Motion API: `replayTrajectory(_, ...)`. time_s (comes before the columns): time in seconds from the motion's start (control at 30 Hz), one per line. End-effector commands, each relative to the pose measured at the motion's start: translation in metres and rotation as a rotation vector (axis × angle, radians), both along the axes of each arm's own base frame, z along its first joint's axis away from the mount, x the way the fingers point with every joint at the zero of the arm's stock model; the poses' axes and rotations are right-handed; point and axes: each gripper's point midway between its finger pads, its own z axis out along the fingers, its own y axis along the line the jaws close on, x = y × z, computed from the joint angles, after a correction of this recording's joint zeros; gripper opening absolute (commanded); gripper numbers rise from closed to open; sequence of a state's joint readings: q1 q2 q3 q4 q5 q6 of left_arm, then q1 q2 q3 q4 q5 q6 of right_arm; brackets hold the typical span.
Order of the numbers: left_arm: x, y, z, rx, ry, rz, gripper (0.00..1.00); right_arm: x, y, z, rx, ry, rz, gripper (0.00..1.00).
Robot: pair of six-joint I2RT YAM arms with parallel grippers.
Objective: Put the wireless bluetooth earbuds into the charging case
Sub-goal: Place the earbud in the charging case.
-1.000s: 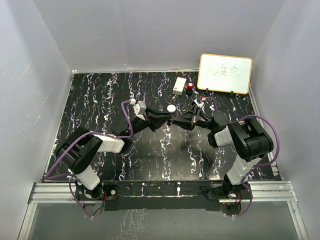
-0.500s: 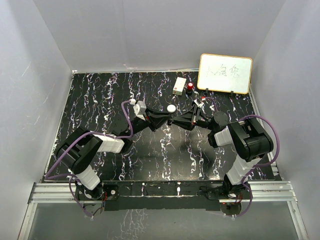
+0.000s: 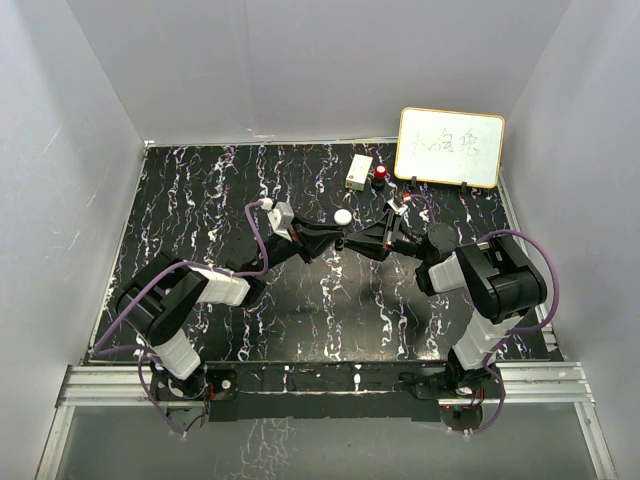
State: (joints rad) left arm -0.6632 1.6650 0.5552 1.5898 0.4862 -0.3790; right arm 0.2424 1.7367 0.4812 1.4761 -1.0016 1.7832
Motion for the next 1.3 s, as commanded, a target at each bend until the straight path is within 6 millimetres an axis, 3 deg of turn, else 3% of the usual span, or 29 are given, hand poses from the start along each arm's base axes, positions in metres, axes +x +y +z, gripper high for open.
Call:
replayTrajectory(0.0,-0.011,0.007,0.043,-0.115,-0.175,-0.001,0.00,-0.018,-0.003,0.043,0.085,-0.319,0.002,0.00)
replayTrajectory(1.27,-0.011,0.010,0.029,-0.096,-0.142,0.015,0.00,-0.015,-0.003,0.038,0.087,-0.302,0.003,0.00)
